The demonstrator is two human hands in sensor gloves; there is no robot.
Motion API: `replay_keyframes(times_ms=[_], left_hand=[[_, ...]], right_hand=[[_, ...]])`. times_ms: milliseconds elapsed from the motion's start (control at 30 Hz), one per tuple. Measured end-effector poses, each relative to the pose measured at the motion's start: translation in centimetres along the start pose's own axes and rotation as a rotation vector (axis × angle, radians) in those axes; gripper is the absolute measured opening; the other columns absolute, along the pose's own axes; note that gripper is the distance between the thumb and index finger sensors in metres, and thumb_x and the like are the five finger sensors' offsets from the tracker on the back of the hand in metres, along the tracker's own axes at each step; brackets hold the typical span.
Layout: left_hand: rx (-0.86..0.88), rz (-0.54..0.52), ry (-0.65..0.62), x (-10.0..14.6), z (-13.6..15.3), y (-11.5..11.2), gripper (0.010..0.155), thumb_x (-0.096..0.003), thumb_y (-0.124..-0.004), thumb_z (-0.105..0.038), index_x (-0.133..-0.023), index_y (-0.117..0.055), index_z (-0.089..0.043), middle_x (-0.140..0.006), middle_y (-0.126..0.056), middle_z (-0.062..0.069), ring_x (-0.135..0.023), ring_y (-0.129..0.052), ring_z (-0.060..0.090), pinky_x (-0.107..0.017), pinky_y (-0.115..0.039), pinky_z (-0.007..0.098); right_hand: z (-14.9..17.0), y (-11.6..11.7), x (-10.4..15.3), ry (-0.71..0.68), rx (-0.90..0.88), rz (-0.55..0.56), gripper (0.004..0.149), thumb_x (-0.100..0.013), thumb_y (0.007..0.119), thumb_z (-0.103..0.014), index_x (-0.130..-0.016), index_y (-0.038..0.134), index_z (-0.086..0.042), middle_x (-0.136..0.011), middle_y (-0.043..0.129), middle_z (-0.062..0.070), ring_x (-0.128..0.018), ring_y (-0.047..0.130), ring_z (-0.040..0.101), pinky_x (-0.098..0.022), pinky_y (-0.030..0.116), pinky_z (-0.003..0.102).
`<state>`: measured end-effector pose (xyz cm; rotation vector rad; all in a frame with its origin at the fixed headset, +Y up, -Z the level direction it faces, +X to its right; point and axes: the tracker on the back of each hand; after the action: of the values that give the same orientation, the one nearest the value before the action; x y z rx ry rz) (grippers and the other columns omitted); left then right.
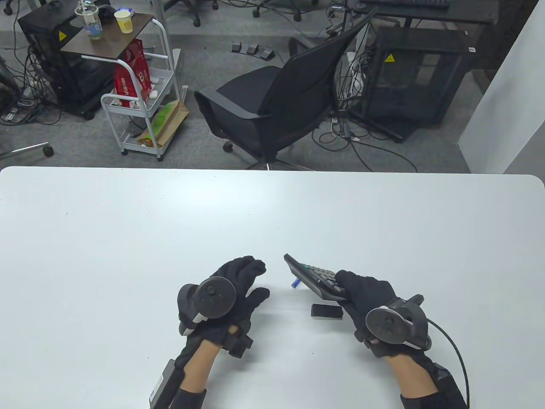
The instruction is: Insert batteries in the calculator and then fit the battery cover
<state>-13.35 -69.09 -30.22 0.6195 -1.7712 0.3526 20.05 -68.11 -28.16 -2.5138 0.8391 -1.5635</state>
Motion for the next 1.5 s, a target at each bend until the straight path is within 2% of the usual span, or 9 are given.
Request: replay_keyframes(times_ms=[200,433,567,733,900,1133,1333,1500], left_hand=[[-0.207,0.087,0.138,-0.7,1.3,-2.1,0.072,-0.0350,-0.092,-0.048,-0.098,-0.063,-0.026,-0.102,-0.070,0.001,-0.095,-0.074,0.032,-0.072,-0.058,0.059],[-0.399,0.210,0.290,-2.0,2.6,-5.1,0.068,-0.0339,-0.093,-0.048,-0.095,-0.071,-0.028,-0.098,-0.076,0.000,-0.094,-0.075,0.033,-0.071,-0.059,0.059],[-0.398,0.251,0.320,-2.3,3.5,-6.0,0.064,-0.0333,-0.094,-0.048,-0.092,-0.078,-0.028,-0.094,-0.081,0.000,-0.091,-0.079,0.032,-0.069,-0.060,0.059],[-0.395,0.302,0.339,-2.6,4.0,-6.9,0.060,-0.0329,-0.096,-0.049,-0.089,-0.083,-0.031,-0.092,-0.083,-0.002,-0.090,-0.079,0.030,-0.070,-0.059,0.059],[-0.429,0.302,0.332,-2.7,3.7,-7.2,0.055,-0.0349,-0.095,-0.047,-0.086,-0.085,-0.031,-0.092,-0.084,-0.003,-0.090,-0.080,0.029,-0.069,-0.061,0.058],[-0.390,0.299,0.342,-2.9,3.9,-7.2,0.048,-0.0359,-0.096,-0.044,-0.081,-0.089,-0.029,-0.088,-0.087,-0.003,-0.088,-0.081,0.029,-0.069,-0.060,0.058],[-0.409,0.312,0.325,-2.9,3.6,-7.6,0.049,-0.0372,-0.095,-0.044,-0.082,-0.089,-0.025,-0.087,-0.087,-0.001,-0.087,-0.081,0.031,-0.068,-0.060,0.059],[-0.435,0.351,0.299,-2.9,3.4,-8.0,0.050,-0.0415,-0.090,-0.045,-0.085,-0.084,-0.021,-0.089,-0.083,0.002,-0.089,-0.076,0.032,-0.070,-0.056,0.059]], right_hand=[[1.7,-0.5,0.0,0.077,-0.111,0.030,0.051,-0.046,0.083,-0.037,-0.089,0.074,-0.011,-0.079,0.092,0.018,-0.061,0.099,0.042,-0.044,0.081,0.056],[2.9,-0.4,0.1,0.163,-0.272,0.031,0.050,-0.046,0.082,-0.038,-0.085,0.075,-0.007,-0.071,0.093,0.021,-0.051,0.101,0.041,-0.039,0.083,0.053],[3.3,-0.3,0.2,0.189,-0.346,0.032,0.050,-0.046,0.082,-0.038,-0.084,0.075,-0.005,-0.069,0.094,0.021,-0.049,0.101,0.041,-0.037,0.083,0.053],[3.5,-0.2,0.2,0.203,-0.360,0.024,0.050,-0.046,0.082,-0.038,-0.084,0.075,-0.005,-0.068,0.094,0.021,-0.048,0.101,0.041,-0.037,0.083,0.053],[3.8,0.2,0.2,0.227,-0.389,0.010,0.050,-0.046,0.082,-0.038,-0.083,0.076,-0.005,-0.067,0.095,0.021,-0.047,0.101,0.040,-0.036,0.083,0.052],[4.4,0.6,0.3,0.275,-0.478,0.004,0.050,-0.046,0.082,-0.038,-0.083,0.076,-0.004,-0.067,0.095,0.022,-0.046,0.102,0.040,-0.035,0.083,0.052],[4.9,0.8,0.4,0.313,-0.603,0.009,0.050,-0.046,0.081,-0.038,-0.083,0.076,-0.004,-0.066,0.095,0.022,-0.045,0.101,0.040,-0.034,0.083,0.052],[5.0,1.0,0.5,0.325,-0.667,0.005,0.050,-0.047,0.081,-0.038,-0.083,0.076,-0.003,-0.065,0.094,0.023,-0.044,0.101,0.040,-0.033,0.083,0.052]])
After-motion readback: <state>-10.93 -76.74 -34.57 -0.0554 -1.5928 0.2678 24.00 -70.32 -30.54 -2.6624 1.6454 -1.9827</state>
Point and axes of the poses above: the tracker on the back of each hand, its own z axis roughly to the little-finger side, its own x axis roughly from the fingertips to the wrist, y = z × x
